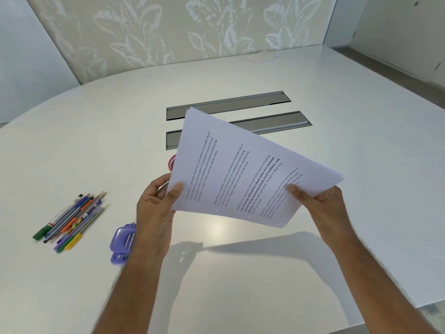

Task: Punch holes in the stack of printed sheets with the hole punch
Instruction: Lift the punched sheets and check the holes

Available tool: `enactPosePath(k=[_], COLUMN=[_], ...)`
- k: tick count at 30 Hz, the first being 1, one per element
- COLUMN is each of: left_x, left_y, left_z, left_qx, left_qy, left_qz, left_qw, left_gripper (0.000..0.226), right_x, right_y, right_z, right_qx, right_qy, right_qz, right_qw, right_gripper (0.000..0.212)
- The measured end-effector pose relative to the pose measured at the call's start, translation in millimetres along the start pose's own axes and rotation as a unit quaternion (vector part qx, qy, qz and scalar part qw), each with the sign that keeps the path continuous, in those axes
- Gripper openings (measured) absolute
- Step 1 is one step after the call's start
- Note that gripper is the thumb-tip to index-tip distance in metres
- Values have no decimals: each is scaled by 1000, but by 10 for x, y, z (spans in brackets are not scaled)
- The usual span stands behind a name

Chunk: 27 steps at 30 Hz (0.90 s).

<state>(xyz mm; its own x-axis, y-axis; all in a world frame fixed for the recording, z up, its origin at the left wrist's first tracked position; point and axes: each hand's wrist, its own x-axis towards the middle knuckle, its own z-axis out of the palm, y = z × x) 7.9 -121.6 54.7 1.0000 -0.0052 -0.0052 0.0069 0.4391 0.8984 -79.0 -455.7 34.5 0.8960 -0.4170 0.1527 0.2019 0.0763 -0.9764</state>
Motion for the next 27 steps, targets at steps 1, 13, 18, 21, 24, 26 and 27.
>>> enactPosePath(k=[1,13,18,21,24,26,27], left_x=[-9,-26,-48,-94,-111,-108,-105], left_y=[9,79,-85,-298,-438,-455,-446], left_z=[-18,264,304,268,233,240,254], left_qx=[43,204,185,216,261,264,263], left_qy=[-2,-70,-76,-83,-86,-78,-77], left_qz=[6,59,39,-7,-35,-46,-47], left_qw=[999,975,979,973,961,960,961], left_gripper=[37,26,32,22,19,26,32], right_x=[-1,37,56,3,-29,-9,7], right_y=[-17,-293,-203,17,204,231,220], right_z=[-27,-36,-23,-26,-23,-13,-4], right_qx=[-1,-69,-51,-48,-39,-43,-47], right_qy=[2,-26,-7,9,17,21,19], right_qz=[-1,-41,-37,-6,27,34,33], right_qw=[1000,996,998,999,999,998,998], right_gripper=[35,20,22,29,25,20,20])
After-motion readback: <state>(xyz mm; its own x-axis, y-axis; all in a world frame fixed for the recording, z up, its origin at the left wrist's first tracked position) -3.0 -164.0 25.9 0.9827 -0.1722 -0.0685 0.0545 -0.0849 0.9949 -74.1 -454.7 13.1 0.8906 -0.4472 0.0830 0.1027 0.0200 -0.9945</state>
